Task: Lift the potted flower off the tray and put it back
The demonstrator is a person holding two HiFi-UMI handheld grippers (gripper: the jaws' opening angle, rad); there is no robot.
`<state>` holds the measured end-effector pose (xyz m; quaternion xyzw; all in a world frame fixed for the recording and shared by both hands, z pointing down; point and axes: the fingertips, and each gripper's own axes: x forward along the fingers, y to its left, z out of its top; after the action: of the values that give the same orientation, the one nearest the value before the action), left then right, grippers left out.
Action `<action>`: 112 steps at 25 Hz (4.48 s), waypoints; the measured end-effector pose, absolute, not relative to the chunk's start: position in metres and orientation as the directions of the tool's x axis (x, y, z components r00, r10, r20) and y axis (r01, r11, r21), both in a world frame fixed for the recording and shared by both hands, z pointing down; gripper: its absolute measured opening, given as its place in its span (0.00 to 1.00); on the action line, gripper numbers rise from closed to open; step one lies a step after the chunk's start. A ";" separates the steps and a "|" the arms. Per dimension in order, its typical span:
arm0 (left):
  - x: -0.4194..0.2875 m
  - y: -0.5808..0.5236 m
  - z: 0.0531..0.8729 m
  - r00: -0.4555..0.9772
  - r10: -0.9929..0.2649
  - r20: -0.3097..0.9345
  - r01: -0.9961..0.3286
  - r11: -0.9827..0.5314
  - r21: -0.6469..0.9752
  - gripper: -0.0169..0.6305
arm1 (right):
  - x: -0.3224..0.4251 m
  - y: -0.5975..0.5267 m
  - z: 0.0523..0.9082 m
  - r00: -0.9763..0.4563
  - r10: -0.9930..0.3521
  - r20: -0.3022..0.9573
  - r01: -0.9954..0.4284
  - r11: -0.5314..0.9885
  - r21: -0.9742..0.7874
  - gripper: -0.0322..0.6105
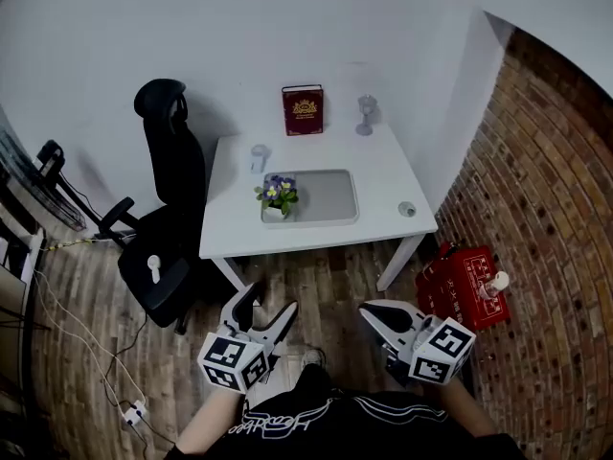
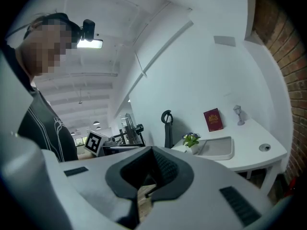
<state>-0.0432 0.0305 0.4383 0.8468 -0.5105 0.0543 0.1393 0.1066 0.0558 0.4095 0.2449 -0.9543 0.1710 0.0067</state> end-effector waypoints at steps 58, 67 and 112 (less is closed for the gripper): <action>-0.111 -0.280 0.621 0.390 -0.765 0.513 -0.904 -0.424 0.055 0.54 | 0.062 -0.211 0.441 -0.834 -0.528 0.160 -0.547 0.756 -0.360 0.05; -0.115 -0.281 0.618 0.390 -0.775 0.498 -0.905 -0.422 0.052 0.53 | 0.063 -0.213 0.445 -0.828 -0.539 0.155 -0.554 0.747 -0.367 0.05; -0.108 -0.130 0.445 0.591 -0.773 0.230 -0.806 -0.554 0.209 0.51 | 0.028 -0.131 0.425 -0.871 -0.481 0.102 -0.484 0.801 -0.352 0.05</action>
<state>-0.1080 -0.1301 0.4449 0.8797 -0.4488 0.0555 0.1469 0.0280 -0.1312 0.4249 0.2543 -0.9490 0.1864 0.0039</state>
